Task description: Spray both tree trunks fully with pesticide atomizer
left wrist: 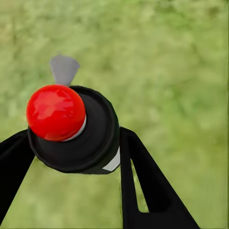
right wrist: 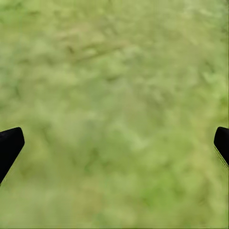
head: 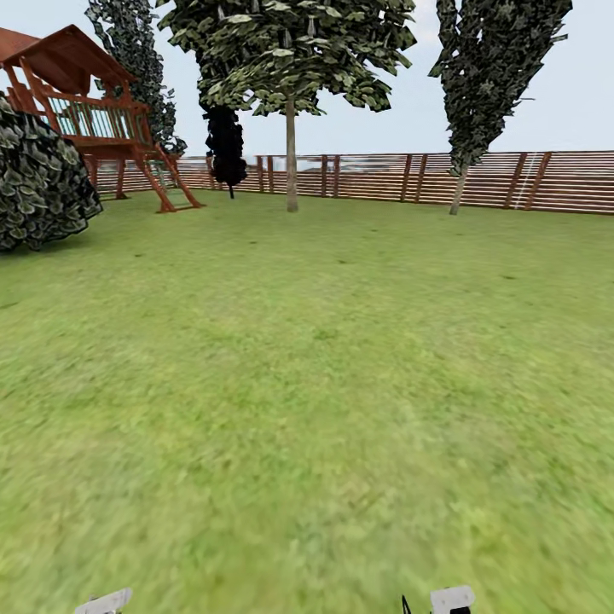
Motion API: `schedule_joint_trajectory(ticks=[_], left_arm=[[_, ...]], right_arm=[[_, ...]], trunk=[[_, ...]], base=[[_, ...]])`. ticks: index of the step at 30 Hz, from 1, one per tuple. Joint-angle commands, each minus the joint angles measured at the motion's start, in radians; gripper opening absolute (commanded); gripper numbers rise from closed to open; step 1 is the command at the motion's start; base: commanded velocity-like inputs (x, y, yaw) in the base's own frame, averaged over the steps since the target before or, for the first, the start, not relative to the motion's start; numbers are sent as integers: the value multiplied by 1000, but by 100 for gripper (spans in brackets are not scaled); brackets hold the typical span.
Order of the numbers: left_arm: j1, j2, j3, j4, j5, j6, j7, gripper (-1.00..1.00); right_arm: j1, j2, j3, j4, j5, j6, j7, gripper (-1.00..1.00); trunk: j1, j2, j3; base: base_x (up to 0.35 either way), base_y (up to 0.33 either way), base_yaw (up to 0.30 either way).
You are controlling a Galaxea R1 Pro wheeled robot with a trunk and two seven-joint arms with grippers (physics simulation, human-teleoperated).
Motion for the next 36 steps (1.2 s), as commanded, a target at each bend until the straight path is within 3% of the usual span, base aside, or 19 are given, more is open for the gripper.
schedule_joint_trajectory(ticks=[1,36], left_arm=[[-1,0,-5,1,6,-3,0,-100],[-1,0,-5,1,6,-3,0,-100]], right_arm=[[-1,0,6,1,9,0,-10,100],[-1,0,6,1,9,0,-10,100]], trunk=[[0,0,-1],[0,0,-1]], base=[[339,0,0],[339,0,0]])
